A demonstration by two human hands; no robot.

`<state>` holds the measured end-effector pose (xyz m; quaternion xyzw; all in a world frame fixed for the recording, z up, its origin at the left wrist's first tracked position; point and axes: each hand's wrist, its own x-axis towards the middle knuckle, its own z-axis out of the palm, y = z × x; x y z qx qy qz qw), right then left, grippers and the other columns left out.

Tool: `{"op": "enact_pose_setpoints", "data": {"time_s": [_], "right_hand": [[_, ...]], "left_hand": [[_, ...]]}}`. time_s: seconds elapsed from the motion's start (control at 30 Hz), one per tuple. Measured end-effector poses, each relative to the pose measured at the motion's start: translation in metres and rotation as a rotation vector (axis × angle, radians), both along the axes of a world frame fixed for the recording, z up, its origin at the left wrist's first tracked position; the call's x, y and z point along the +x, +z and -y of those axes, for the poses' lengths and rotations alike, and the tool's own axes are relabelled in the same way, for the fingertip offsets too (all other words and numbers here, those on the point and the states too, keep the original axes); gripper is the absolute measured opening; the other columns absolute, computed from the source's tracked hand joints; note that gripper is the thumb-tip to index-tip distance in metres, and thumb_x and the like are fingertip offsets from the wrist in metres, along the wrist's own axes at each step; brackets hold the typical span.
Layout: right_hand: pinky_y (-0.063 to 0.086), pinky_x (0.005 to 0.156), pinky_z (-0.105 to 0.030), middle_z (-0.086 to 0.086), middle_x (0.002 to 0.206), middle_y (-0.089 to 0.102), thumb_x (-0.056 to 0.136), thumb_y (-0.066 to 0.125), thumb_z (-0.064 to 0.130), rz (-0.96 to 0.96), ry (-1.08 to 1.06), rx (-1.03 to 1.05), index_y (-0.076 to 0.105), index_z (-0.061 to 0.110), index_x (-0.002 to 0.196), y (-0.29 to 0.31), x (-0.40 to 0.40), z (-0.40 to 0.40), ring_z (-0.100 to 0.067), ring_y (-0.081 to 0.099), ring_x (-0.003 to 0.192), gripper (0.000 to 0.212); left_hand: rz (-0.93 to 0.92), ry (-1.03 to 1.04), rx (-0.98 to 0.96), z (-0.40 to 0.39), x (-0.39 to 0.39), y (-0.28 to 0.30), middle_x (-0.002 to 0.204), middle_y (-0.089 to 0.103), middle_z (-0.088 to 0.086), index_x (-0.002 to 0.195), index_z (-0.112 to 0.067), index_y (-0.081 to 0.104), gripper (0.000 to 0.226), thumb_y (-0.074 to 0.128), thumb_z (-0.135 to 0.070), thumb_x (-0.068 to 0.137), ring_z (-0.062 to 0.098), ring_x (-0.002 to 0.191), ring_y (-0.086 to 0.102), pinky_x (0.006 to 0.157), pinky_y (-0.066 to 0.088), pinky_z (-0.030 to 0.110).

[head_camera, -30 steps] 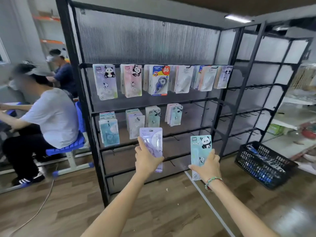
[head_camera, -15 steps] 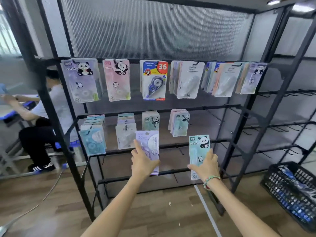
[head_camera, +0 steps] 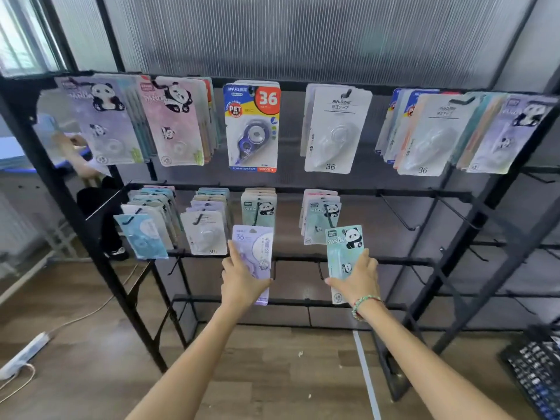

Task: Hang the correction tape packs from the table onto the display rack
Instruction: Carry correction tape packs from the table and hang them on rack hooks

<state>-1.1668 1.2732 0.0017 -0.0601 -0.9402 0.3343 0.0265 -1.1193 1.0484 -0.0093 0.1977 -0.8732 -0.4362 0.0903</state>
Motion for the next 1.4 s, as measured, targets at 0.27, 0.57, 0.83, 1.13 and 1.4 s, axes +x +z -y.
{"op": "enact_pose_setpoints", "data": {"time_s": [0.27,0.57,0.83,1.13,1.4], "right_hand": [[0.039,0.098,-0.040,-0.015,0.140,0.025,0.068,0.083,0.038,0.027,0.045,0.011,0.000,0.004,0.150,-0.007,-0.024,0.007,-0.032,0.035,0.128,0.121],[0.040,0.098,-0.037,-0.015,0.137,0.028,0.066,0.085,0.036,-0.009,0.069,-0.013,0.002,0.003,0.150,-0.013,-0.031,0.011,-0.031,0.039,0.124,0.122],[0.037,0.100,-0.034,-0.013,0.139,0.026,0.067,0.084,0.038,-0.006,0.089,0.013,0.000,0.005,0.151,-0.021,-0.032,0.011,-0.027,0.032,0.129,0.123],[0.041,0.097,-0.037,-0.012,0.135,0.029,0.064,0.085,0.041,0.035,0.085,0.033,-0.003,0.006,0.150,-0.020,-0.043,0.017,-0.028,0.039,0.124,0.128],[0.042,0.095,-0.038,-0.013,0.137,0.030,0.064,0.086,0.039,0.056,0.045,0.056,0.001,0.007,0.149,-0.025,-0.074,0.028,-0.029,0.042,0.122,0.125]], "left_hand": [[0.018,0.015,-0.028,0.002,-0.016,-0.006,0.144,0.025,0.018,0.152,-0.018,-0.016,0.130,0.085,-0.025,0.070,0.036,0.129,0.036,0.103,0.039,0.047],[-0.027,0.011,-0.081,0.004,-0.032,-0.010,0.140,0.031,0.017,0.152,-0.018,-0.013,0.126,0.082,-0.027,0.070,0.036,0.121,0.042,0.097,0.044,0.049],[-0.033,0.008,-0.099,0.007,-0.036,-0.021,0.143,0.027,0.016,0.152,-0.019,-0.015,0.126,0.083,-0.028,0.072,0.036,0.122,0.041,0.095,0.044,0.048],[-0.023,-0.003,-0.064,0.015,-0.055,-0.024,0.143,0.026,0.019,0.151,-0.013,-0.018,0.127,0.082,-0.024,0.072,0.040,0.127,0.038,0.102,0.038,0.045],[-0.065,0.021,-0.013,0.014,-0.090,-0.035,0.135,0.029,0.019,0.152,-0.007,-0.010,0.125,0.083,-0.021,0.070,0.038,0.117,0.043,0.093,0.042,0.039]]}}
